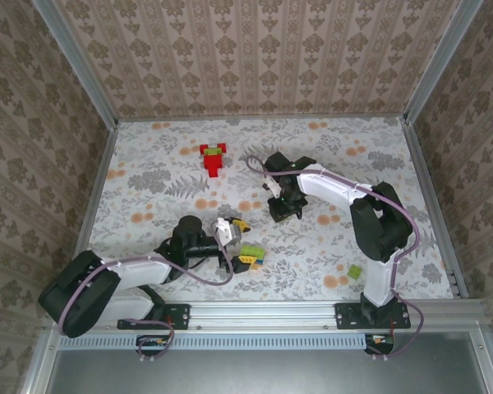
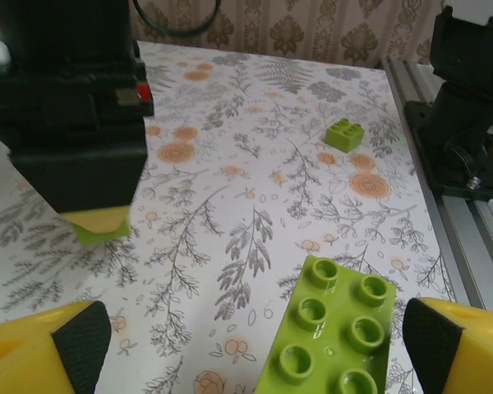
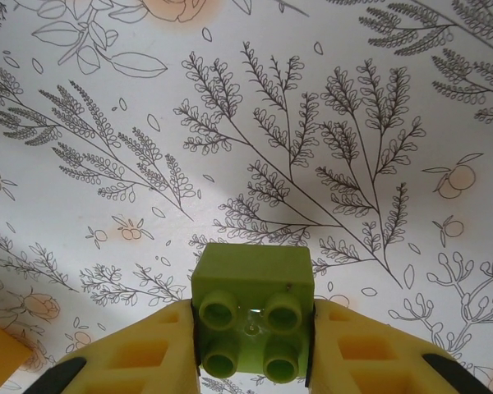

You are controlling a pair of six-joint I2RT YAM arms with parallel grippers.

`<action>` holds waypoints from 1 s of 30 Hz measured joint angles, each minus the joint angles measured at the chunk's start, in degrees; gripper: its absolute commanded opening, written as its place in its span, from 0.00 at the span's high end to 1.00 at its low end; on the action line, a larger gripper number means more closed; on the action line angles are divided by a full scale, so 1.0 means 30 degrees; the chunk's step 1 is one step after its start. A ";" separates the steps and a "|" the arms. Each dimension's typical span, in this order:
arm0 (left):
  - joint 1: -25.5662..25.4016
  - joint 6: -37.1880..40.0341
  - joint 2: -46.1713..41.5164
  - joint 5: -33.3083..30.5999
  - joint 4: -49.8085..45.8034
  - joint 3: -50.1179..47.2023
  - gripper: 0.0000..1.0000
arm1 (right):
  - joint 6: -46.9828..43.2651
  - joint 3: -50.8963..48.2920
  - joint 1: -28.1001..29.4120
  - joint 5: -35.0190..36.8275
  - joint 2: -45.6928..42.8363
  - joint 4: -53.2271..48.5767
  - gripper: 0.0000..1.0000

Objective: Assemble a carrot with lego

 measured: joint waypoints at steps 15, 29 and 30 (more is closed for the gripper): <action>0.0124 -0.0007 0.1749 0.1800 0.0051 0.0226 0.04 | -0.0007 0.0000 0.0073 0.0015 0.0102 0.0007 0.69; 0.0095 0.0299 0.3453 0.2288 -0.0117 0.1137 0.26 | 0.0000 -0.0007 0.0073 0.0015 0.0102 0.0015 0.70; 0.0080 0.0321 0.3519 0.2324 -0.0124 0.1158 0.28 | 0.0000 -0.0007 0.0073 0.0015 0.0102 0.0015 0.70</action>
